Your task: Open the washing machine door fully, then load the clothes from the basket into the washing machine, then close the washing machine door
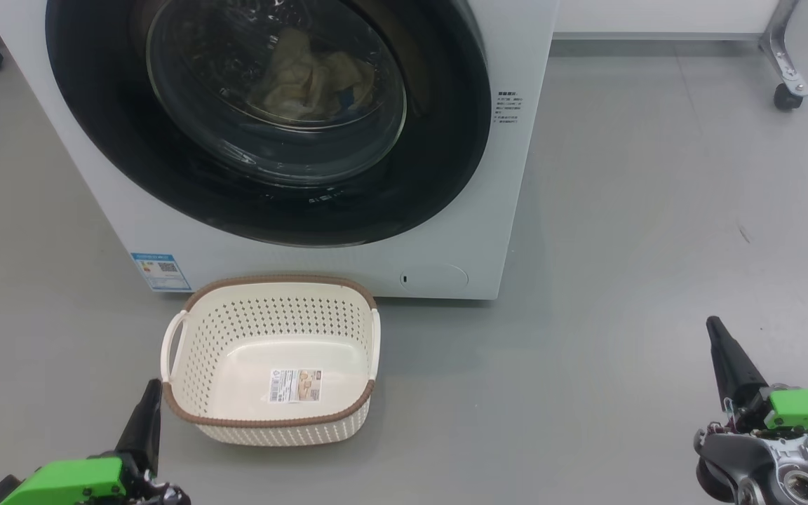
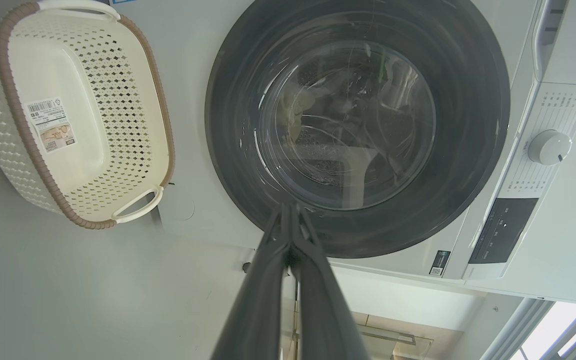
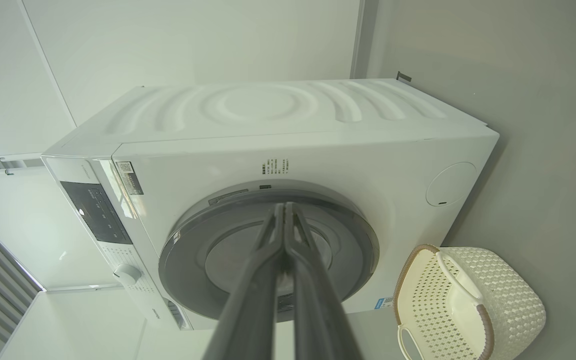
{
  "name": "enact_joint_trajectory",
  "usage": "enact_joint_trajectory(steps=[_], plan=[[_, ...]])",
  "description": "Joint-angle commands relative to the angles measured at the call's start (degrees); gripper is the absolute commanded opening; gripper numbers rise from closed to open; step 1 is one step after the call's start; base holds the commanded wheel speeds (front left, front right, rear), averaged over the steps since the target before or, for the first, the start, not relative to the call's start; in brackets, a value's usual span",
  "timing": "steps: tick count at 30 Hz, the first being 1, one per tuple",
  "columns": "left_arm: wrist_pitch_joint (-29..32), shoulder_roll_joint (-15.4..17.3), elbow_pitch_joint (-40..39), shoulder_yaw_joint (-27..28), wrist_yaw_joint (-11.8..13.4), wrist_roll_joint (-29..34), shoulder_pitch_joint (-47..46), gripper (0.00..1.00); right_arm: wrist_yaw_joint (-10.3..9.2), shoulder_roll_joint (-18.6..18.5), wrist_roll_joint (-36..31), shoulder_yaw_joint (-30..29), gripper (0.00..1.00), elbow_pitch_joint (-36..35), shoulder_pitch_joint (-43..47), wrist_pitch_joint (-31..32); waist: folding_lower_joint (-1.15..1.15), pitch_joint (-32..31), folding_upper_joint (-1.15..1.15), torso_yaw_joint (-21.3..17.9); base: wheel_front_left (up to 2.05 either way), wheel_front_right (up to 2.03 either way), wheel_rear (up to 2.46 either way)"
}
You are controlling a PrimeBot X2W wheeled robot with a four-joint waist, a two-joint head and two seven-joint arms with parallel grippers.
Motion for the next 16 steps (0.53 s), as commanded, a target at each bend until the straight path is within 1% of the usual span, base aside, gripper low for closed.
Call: enact_joint_trajectory(steps=[1,16], plan=[[0.39,0.45,-2.08,2.06,-0.42,0.24,-2.93,0.00,0.20,-0.79,-0.21,0.92,0.00,-1.80,-2.98,0.27,0.00,0.00,0.00,0.00,0.00,0.00,0.00],[0.40,0.43,-2.08,2.08,-0.42,0.26,-2.93,0.00,0.20,-0.77,-0.24,0.89,0.00,-1.79,-2.99,0.29,0.00,0.00,0.00,0.00,0.00,0.00,0.00]])
